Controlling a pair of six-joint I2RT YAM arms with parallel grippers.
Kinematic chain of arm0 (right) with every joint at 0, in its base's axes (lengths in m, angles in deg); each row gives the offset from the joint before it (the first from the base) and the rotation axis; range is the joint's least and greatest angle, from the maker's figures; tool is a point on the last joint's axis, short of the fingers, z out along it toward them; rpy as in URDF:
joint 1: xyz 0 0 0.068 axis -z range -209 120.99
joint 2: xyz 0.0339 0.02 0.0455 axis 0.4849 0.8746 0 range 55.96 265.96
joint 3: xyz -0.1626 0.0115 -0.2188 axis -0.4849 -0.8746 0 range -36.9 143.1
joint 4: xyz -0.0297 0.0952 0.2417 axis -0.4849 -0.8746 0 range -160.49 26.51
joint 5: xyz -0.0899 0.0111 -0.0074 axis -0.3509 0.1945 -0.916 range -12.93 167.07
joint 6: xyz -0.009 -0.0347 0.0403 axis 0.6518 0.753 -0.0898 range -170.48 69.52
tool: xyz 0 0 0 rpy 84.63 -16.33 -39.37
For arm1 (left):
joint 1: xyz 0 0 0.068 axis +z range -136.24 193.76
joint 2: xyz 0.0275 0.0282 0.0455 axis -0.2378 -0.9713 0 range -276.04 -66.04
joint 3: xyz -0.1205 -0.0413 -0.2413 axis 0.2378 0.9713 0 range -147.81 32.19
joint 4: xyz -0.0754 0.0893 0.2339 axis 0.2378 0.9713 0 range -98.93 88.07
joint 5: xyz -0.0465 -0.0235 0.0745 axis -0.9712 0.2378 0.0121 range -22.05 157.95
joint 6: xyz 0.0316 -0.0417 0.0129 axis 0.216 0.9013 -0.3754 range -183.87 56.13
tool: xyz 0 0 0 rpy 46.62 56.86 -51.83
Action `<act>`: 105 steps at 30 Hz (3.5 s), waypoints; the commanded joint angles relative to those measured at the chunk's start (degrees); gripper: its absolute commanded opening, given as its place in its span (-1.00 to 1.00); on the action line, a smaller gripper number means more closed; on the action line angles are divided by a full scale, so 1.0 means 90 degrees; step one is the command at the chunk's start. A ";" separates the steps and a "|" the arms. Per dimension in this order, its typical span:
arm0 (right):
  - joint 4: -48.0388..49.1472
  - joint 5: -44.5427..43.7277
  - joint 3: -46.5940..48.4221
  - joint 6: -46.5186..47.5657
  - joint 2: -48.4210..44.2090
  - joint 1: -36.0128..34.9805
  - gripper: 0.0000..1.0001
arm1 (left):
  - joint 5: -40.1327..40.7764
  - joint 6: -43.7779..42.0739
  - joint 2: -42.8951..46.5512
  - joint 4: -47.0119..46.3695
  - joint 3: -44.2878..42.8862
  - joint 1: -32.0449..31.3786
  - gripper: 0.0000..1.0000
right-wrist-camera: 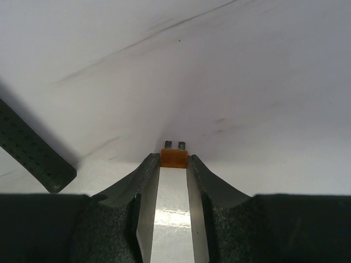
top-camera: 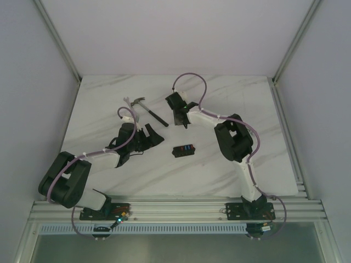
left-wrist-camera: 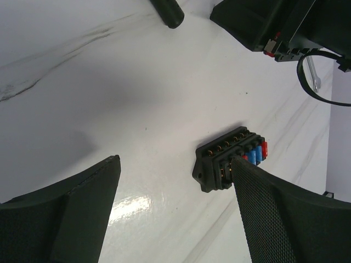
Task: Snap on the fuse box
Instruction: Pick up the fuse from the center of the board.
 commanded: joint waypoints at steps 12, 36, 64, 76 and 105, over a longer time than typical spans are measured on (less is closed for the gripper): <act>0.0211 0.0529 -0.1466 0.0914 -0.1254 0.0030 -0.49 | -0.0432 0.0182 0.0073 -0.0238 -0.0043 0.0175 0.80; 0.1154 0.2665 -0.2653 0.2443 -0.2319 -0.0057 -0.51 | -0.1555 0.0928 -0.1147 -0.0794 -0.0988 0.0463 0.60; 0.2347 0.3769 -0.3078 0.2392 -0.2779 -0.0295 -0.48 | -0.2044 0.1608 -0.2062 -0.1177 -0.1588 0.0505 -0.03; 0.2514 0.3789 -0.3072 0.2293 -0.2782 -0.0314 -0.48 | -0.2159 0.1801 -0.2141 -0.1376 -0.1523 0.0485 -0.21; 0.2731 0.3664 -0.3127 0.2177 -0.2953 -0.0343 -0.48 | -0.2087 0.2069 -0.2174 -0.1469 -0.1351 0.0363 -0.52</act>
